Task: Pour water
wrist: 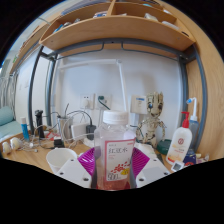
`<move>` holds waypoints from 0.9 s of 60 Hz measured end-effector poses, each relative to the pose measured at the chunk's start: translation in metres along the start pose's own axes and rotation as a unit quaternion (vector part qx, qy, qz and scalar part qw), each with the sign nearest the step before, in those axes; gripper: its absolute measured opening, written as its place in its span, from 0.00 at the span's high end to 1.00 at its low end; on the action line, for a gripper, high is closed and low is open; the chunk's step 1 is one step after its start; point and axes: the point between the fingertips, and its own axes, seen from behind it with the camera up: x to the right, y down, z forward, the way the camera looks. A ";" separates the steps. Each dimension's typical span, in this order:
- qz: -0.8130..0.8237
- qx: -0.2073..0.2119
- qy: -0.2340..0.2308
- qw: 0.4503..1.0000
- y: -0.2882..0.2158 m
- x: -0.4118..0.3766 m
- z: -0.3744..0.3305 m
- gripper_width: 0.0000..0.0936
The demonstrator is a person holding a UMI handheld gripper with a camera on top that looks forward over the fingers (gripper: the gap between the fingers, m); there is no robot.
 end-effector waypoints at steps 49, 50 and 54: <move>0.083 -0.024 0.035 0.996 0.010 0.013 -0.156 0.08; 0.083 -0.024 0.038 0.996 0.010 0.014 -0.161 0.08; 0.079 -0.024 0.041 0.996 0.008 0.011 -0.181 0.08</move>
